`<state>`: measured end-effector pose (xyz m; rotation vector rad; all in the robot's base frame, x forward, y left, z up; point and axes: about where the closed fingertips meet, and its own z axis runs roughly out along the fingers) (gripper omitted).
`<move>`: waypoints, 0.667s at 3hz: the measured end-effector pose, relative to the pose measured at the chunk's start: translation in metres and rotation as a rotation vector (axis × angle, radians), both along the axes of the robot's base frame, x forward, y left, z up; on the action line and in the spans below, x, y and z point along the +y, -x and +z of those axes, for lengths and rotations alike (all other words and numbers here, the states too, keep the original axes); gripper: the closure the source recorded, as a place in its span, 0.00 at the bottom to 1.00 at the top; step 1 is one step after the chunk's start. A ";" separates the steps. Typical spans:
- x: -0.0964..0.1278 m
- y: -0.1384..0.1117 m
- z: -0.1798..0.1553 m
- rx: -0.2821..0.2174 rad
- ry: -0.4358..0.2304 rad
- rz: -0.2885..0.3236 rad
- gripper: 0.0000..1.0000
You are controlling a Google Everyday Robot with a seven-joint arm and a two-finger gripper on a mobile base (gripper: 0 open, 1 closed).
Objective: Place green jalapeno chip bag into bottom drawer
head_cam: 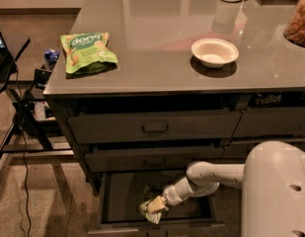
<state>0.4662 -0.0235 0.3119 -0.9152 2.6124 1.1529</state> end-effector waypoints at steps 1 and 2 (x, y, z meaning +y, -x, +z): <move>0.002 -0.015 -0.027 -0.010 -0.011 -0.074 1.00; 0.003 -0.027 -0.052 -0.007 -0.015 -0.127 1.00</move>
Offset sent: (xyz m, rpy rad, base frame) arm 0.0434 -0.0004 -0.0807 0.0168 -0.0093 -0.1965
